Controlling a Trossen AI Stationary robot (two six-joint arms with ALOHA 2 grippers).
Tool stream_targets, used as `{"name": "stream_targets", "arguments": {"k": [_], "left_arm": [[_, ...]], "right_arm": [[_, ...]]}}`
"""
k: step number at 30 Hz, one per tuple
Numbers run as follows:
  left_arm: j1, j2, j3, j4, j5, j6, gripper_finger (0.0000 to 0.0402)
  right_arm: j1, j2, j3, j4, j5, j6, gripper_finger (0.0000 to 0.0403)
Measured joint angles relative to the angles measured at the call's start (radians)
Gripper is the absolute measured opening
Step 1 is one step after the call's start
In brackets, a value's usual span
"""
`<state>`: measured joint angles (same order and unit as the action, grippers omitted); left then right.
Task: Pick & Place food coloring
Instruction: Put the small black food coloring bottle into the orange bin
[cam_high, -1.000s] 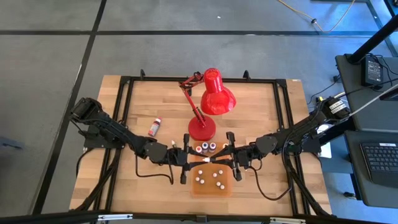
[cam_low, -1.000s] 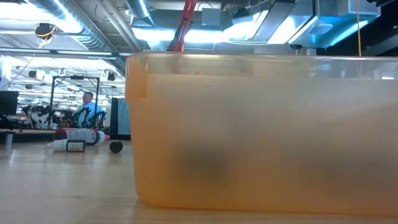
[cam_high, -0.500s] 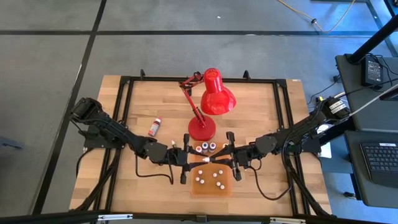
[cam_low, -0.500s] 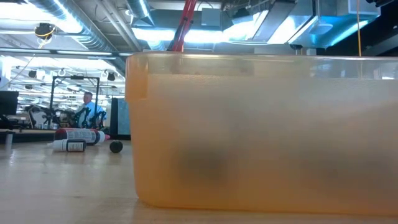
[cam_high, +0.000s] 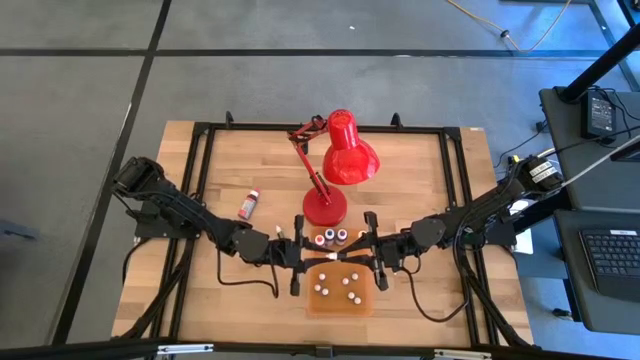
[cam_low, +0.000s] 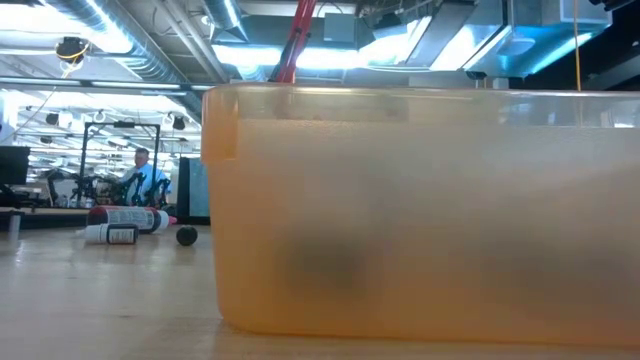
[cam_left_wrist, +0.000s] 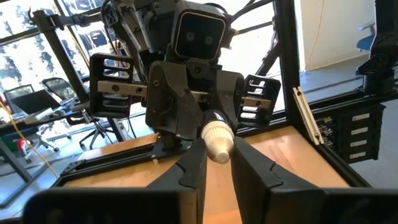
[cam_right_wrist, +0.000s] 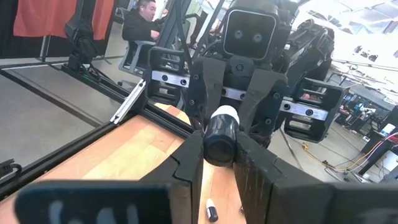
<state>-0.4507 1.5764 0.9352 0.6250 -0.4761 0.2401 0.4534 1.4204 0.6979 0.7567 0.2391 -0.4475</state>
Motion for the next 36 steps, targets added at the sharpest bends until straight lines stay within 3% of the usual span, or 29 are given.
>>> {"name": "stream_targets", "arguments": {"k": [19, 28, 36], "left_arm": [[0.001, 0.001, -0.001, -0.011, -0.001, 0.000, 0.0055], [0.002, 0.001, -0.001, -0.030, -0.019, -0.017, 0.0055], [0.002, 0.001, 0.001, -0.111, -0.031, -0.084, 0.0055]], "right_arm": [[0.000, 0.000, 0.000, -0.034, 0.001, -0.007, 0.0120], [0.010, 0.000, 0.001, -0.077, 0.189, 0.012, 0.0187], [0.040, -0.066, 0.026, -0.361, 0.251, 0.101, 0.0247]]}}
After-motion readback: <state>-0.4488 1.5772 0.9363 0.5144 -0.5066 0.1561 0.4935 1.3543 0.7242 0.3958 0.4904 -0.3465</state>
